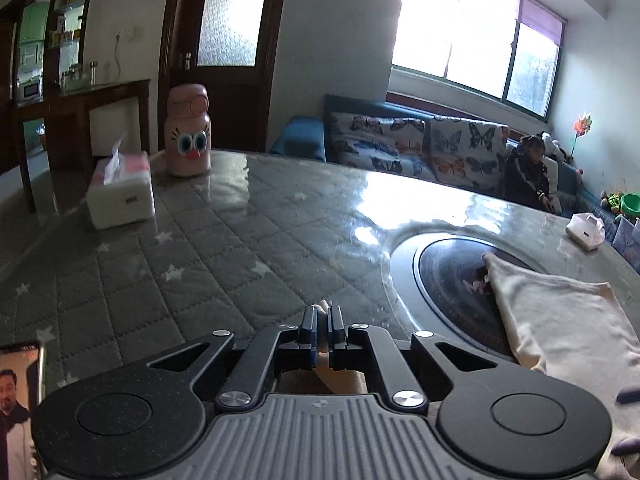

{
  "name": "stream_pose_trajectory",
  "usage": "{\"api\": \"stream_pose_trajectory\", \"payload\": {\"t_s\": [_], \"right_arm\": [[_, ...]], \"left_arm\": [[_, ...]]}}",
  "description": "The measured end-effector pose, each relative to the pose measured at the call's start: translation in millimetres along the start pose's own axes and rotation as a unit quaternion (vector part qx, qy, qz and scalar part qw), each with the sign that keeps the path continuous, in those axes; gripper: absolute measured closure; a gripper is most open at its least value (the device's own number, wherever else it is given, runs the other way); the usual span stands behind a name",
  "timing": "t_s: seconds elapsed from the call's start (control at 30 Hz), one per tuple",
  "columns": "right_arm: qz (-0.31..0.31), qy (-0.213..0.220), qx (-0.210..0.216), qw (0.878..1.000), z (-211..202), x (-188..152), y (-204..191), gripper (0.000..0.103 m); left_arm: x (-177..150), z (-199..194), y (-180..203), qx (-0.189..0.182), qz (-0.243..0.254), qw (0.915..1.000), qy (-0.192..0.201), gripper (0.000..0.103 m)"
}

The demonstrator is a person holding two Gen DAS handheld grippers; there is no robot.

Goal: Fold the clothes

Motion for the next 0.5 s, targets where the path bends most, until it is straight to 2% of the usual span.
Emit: {"api": "stream_pose_trajectory", "payload": {"t_s": [0.03, 0.1, 0.17, 0.23, 0.3, 0.43, 0.5], "right_arm": [[-0.01, -0.002, 0.007, 1.0, 5, 2, -7, 0.06], [-0.031, -0.009, 0.02, 0.999, 17, 7, -22, 0.072], [-0.048, -0.015, 0.029, 0.998, 28, 10, -35, 0.076], [-0.058, -0.021, 0.024, 0.998, 37, 10, -41, 0.083], [-0.065, -0.019, 0.02, 0.997, 39, 10, -44, 0.095], [-0.045, -0.018, 0.046, 0.998, 28, 11, -40, 0.097], [-0.047, -0.025, 0.054, 0.997, 25, 8, -38, 0.097]], "left_arm": [[2, 0, 0, 0.002, 0.001, 1.0, 0.002, 0.098], [8, -1, 0, 0.003, 0.0, 1.0, 0.009, 0.098], [12, -3, 1, 0.0, 0.003, 0.9999, 0.016, 0.098], [17, -4, 3, -0.004, 0.007, 0.9997, 0.024, 0.098], [21, -6, 3, -0.008, 0.009, 0.9995, 0.029, 0.098], [20, -15, -1, -0.016, 0.005, 0.9987, 0.047, 0.098], [11, -12, -7, -0.003, 0.004, 0.9995, 0.032, 0.098]]}}
Point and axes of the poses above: each gripper's, at about its wrist camera, not at the fingertips, and z roughly the way its jaws point, y to its right, x to its top, the point moved 2 cm from there along z, roughly the way its jaws point, and after that the axes turned 2 degrees about x, right-handed, at the moved point
